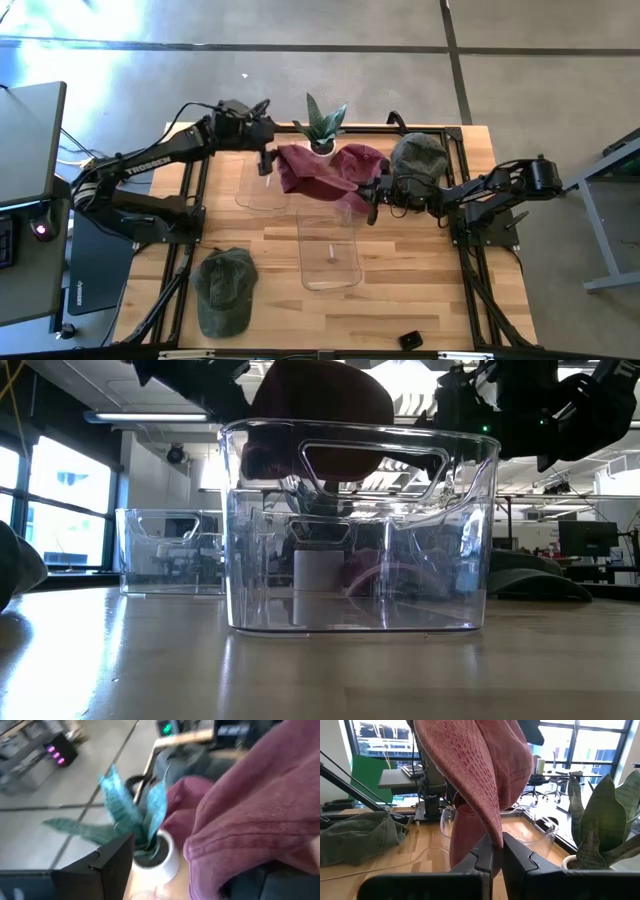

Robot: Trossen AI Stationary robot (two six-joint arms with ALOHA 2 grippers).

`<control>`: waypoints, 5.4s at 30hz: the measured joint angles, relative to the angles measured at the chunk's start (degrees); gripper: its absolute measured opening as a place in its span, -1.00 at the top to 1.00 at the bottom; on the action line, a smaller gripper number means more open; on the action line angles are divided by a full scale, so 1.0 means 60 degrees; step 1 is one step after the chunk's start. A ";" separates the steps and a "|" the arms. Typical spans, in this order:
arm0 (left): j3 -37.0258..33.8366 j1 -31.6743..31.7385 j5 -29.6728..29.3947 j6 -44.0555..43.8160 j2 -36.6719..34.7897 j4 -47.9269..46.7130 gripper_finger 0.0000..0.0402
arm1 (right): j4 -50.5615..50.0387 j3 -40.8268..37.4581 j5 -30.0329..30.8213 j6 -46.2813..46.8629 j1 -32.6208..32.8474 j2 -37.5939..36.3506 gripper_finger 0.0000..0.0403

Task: Pick & Place hat
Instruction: Put the bottom red cap into the bottom transparent bin

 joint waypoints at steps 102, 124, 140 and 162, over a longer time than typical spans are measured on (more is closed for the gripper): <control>-0.0120 -0.2850 0.2311 0.5183 0.0947 0.2672 0.54 | -1.1480 0.7544 -0.7266 -0.2566 -0.1443 0.0847 0.93; -0.0122 -0.3736 -0.4384 0.2163 -0.0644 0.2067 0.51 | -1.0351 0.5696 -0.3291 -0.0288 -0.0256 -0.0586 0.97; -0.0512 -0.6143 -0.2676 0.0228 -0.0936 -0.0304 0.99 | -0.8954 0.4380 -0.2316 -0.0553 0.0827 -0.0576 0.95; -0.1936 -0.7130 -0.6362 -0.1229 0.1310 0.2687 1.00 | -0.8191 0.3340 -0.0916 -0.0366 0.0969 -0.0583 0.85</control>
